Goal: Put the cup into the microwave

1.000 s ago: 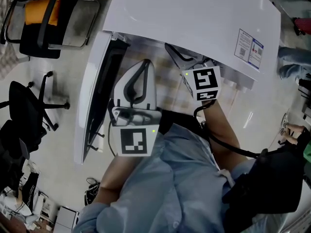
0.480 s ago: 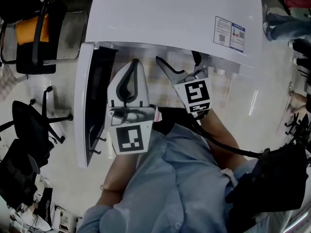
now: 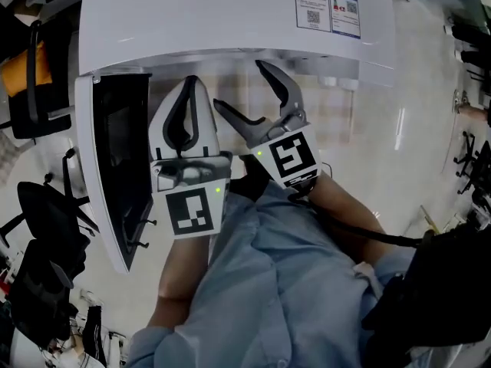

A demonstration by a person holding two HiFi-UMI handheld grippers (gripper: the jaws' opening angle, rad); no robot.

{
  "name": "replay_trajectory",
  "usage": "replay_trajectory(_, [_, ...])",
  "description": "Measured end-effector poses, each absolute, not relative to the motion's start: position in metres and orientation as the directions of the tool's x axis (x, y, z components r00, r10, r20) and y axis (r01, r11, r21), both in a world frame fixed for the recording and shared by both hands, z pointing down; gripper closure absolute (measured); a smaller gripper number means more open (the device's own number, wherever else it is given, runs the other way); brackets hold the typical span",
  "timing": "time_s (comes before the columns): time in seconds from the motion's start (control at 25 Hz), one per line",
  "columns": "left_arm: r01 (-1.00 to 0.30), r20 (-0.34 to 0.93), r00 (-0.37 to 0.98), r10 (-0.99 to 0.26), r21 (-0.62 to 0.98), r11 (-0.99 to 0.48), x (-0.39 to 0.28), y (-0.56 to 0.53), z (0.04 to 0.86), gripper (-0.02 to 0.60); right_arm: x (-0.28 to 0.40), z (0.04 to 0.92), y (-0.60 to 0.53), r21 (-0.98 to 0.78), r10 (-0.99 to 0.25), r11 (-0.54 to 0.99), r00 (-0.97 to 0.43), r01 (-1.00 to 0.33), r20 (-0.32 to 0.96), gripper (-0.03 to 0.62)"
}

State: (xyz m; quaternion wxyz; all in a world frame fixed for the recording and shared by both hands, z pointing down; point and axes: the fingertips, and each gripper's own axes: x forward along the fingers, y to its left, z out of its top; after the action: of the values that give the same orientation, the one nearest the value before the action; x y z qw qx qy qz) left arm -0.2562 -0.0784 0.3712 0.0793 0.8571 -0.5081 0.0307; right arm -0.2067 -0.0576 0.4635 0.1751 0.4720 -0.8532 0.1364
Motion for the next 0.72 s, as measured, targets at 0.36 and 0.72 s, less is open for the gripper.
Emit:
replay_trajectory(0.36, [-0.881,0.147,0.471,-0.870,0.124,-0.456,-0.242,-0.082,0.396,0.574,-0.200,0.480,-0.080,-0.035,-0.770,0.483,-0.444,-0.875,0.459,0.592])
replay_trajectory(0.72, [-0.860,0.211,0.511,-0.833,0.120,-0.496,-0.227,-0.100,0.424,0.574,-0.202,0.486,-0.104,-0.031,-0.775,0.460,-0.419,-0.887,0.473,0.592])
